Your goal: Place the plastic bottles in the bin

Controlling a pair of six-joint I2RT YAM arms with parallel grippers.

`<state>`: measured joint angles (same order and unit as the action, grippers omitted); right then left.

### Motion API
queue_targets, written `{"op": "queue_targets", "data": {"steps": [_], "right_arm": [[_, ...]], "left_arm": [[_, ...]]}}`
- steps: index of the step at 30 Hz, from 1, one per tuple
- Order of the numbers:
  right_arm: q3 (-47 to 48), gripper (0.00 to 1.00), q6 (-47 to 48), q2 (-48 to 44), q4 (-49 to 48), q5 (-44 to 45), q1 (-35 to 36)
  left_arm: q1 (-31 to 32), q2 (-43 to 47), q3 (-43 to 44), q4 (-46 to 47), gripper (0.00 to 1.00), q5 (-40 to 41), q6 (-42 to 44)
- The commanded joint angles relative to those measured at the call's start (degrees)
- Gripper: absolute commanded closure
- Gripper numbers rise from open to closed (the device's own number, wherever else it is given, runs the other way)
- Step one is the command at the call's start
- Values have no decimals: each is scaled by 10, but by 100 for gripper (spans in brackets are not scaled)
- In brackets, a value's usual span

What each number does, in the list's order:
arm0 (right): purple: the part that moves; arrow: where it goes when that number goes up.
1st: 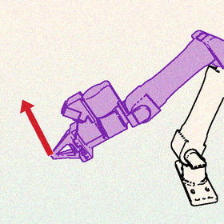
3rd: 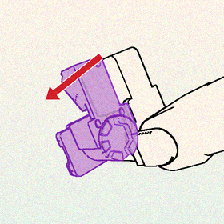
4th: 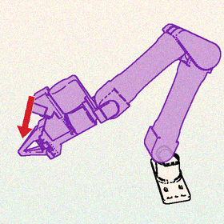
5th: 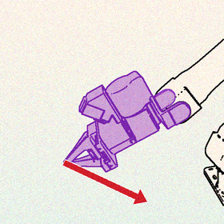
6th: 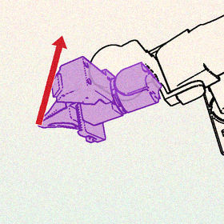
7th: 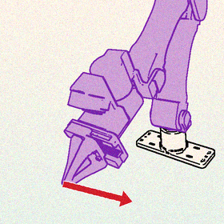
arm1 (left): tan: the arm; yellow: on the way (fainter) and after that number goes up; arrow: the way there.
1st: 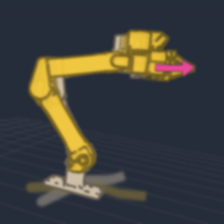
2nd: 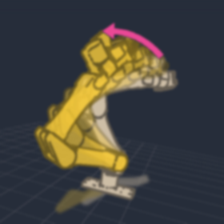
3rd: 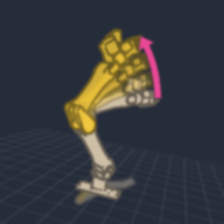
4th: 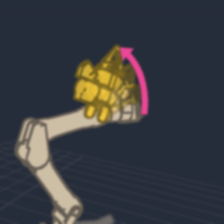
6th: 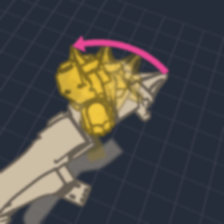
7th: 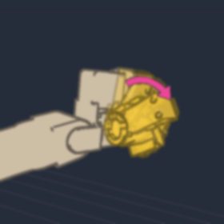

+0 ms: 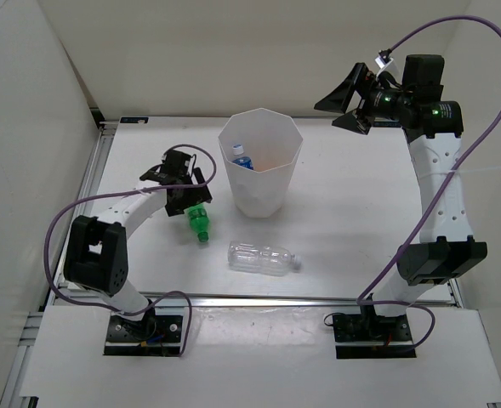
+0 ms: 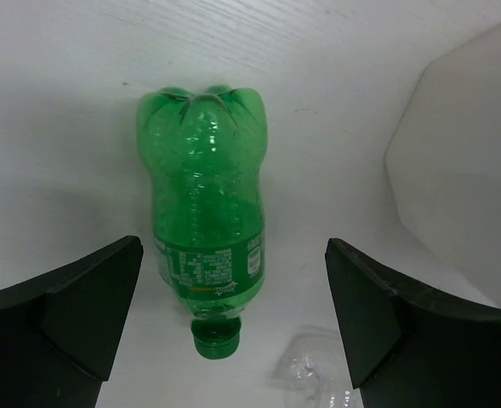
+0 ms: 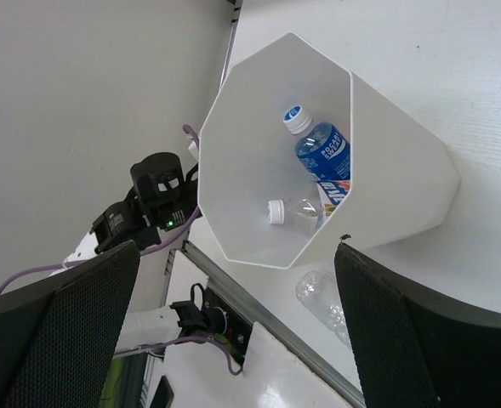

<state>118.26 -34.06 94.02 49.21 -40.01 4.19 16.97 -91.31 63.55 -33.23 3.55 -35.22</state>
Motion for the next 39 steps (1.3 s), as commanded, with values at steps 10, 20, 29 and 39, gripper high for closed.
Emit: {"op": "queue_targets", "data": {"steps": [10, 20, 29, 39], "right_arm": [[3, 1, 10, -12, -12, -21, -7], [-13, 1, 10, -23, -7, -21, -12], [-31, 1, 15, -33, -7, -21, -17], [-11, 1, 15, -15, -7, -16, -22]], "left_arm": [[1, -22, -48, 58, 0, -50, -33], [-4, 1, 3, 58, 46, -37, -38], [-7, 39, 410, 27, 49, 48, -10], [108, -77, 575, 27, 52, -65, 59]]}}
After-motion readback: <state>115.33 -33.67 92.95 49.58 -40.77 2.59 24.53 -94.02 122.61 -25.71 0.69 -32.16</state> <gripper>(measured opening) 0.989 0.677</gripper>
